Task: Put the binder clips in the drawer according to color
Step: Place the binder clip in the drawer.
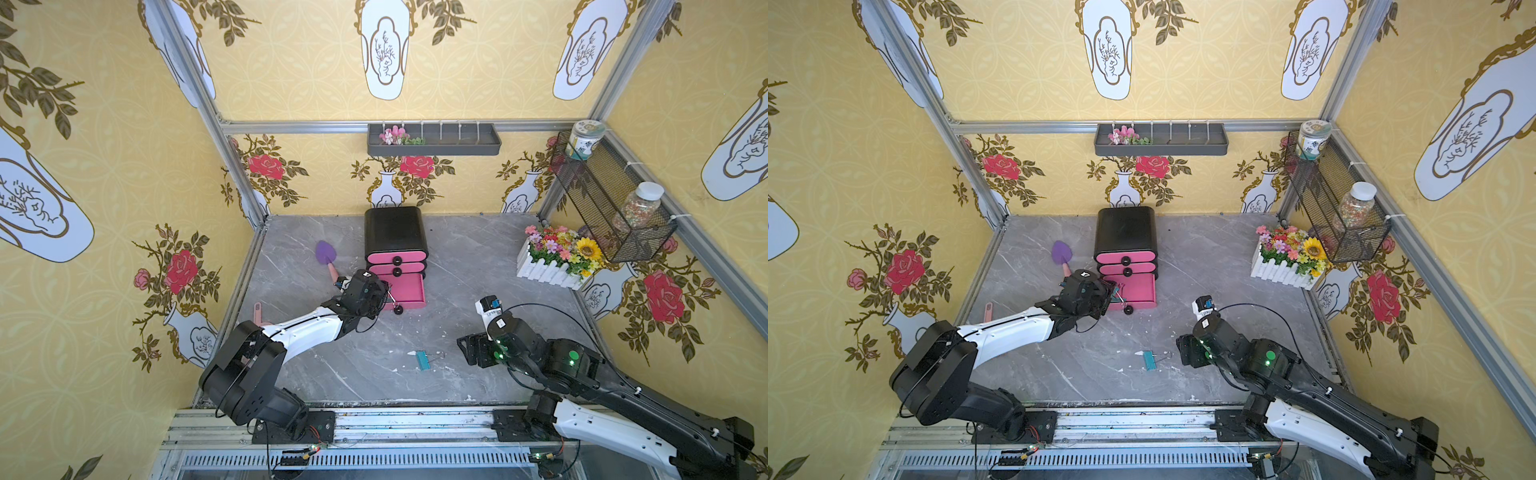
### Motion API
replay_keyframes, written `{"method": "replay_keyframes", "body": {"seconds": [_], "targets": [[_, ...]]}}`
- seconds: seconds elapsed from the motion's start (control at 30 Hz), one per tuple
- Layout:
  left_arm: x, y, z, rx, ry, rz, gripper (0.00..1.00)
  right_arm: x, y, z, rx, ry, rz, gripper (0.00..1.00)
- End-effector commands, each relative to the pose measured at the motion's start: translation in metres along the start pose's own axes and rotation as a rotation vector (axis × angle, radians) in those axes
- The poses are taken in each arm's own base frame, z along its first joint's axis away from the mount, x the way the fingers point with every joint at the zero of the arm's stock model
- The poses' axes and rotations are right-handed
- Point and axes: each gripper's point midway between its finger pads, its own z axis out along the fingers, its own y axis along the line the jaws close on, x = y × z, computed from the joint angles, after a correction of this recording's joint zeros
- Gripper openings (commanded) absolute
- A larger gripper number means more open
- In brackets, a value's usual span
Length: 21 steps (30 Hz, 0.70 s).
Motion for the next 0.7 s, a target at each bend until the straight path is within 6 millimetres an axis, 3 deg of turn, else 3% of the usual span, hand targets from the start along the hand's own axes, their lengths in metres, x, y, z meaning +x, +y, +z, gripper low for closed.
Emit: {"method": "replay_keyframes", "body": {"seconds": [0.0,0.3,0.5,0.67], "targets": [[-0.01,-0.017,0.0,0.088,-0.056,-0.102,0.43,-0.002,0.006,0.002,-0.029,-0.007,0.001,0.82],[-0.011,-0.013,0.02,0.107,-0.062,-0.187,0.48,0.001,0.007,0.005,-0.037,0.002,0.016,0.82],[-0.007,-0.021,0.025,0.122,-0.045,-0.176,0.77,0.007,0.007,0.011,-0.035,0.031,0.012,0.82],[-0.007,-0.027,0.018,0.134,-0.045,-0.16,0.87,0.014,0.014,0.023,-0.044,0.083,0.001,0.82]]}}
